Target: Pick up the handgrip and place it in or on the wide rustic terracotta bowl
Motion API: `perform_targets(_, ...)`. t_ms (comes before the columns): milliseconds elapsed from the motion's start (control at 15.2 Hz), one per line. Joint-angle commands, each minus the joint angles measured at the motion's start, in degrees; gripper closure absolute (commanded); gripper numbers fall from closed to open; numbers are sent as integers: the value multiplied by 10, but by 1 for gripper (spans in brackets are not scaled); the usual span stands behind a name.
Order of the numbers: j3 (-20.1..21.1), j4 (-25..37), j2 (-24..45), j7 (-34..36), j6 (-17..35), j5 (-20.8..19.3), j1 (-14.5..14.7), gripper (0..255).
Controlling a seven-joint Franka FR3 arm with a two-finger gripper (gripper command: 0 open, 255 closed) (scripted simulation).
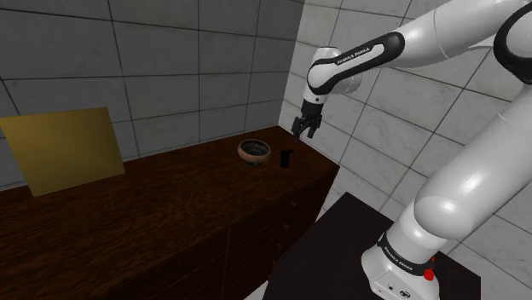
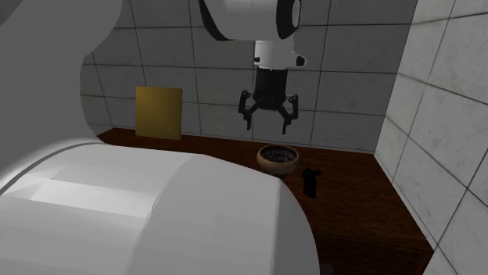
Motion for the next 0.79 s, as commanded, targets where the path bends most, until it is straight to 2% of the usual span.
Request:
perform_targets(0,-8,20,44,-9,26,5,-5,0)
perform_targets(330,-19,86,152,-27,72,25,-19,0)
perform_targets(726,-23,187,280,-46,104,54,-43,0)
